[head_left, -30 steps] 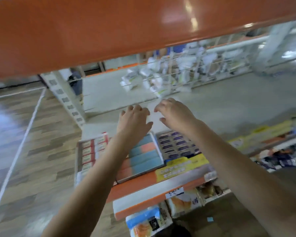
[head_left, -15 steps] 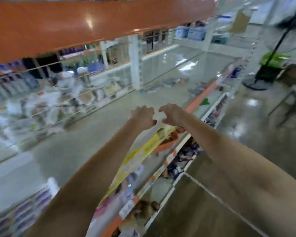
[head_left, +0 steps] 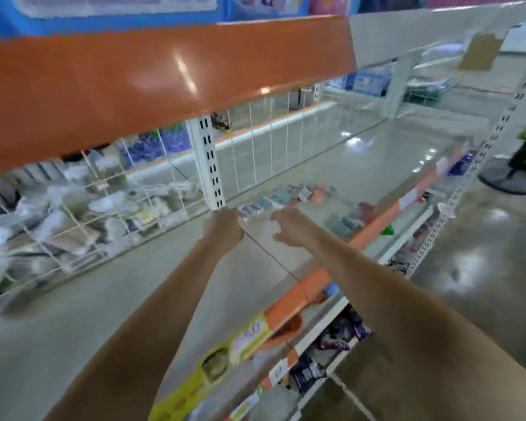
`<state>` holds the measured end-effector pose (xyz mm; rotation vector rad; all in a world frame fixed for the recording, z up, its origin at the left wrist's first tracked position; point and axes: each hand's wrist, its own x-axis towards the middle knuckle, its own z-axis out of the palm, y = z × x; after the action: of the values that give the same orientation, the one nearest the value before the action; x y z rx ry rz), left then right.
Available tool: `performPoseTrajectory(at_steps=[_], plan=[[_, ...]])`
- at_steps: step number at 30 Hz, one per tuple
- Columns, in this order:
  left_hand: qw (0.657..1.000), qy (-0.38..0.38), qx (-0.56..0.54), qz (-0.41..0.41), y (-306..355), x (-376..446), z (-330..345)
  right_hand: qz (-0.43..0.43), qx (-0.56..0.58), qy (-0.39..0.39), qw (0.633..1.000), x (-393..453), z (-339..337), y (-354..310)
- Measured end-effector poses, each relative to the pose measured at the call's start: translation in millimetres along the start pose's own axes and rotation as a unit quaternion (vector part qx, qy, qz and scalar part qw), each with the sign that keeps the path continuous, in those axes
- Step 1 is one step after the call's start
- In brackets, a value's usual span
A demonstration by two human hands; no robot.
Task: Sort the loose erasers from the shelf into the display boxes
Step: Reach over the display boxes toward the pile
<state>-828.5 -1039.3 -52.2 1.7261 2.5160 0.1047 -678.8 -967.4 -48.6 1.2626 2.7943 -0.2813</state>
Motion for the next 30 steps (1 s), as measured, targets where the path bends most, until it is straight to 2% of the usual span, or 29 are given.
performPoseTrajectory(at_steps=[4, 8, 14, 21, 26, 30], plan=[[0.999, 0.004, 0.044, 0.006, -11.8, 38.2, 0.2, -0.027, 0.012, 0.037, 0.999, 53.7, -7.0, -8.0], [0.999, -0.015, 0.021, -0.026, -24.5, 57.4, 8.9, -0.053, 0.030, 0.037, 0.997, 88.2, -0.1, -9.2], [0.999, 0.010, -0.008, -0.033, -29.7, 58.1, 12.6, -0.114, 0.038, 0.026, 0.992, 108.9, -3.1, 6.4], [0.995, 0.082, -0.001, -0.056, -10.6, 32.5, 24.5, -0.195, 0.061, 0.015, 0.979, 108.8, -4.7, 22.5], [0.985, 0.117, -0.095, -0.079, -6.6, -1.4, 27.4, -0.193, 0.109, 0.031, 0.974, 101.0, -5.6, 30.9], [0.970, 0.159, -0.144, -0.113, -5.5, -45.9, 21.6, -0.265, 0.173, 0.038, 0.948, 70.7, -13.8, 12.9]])
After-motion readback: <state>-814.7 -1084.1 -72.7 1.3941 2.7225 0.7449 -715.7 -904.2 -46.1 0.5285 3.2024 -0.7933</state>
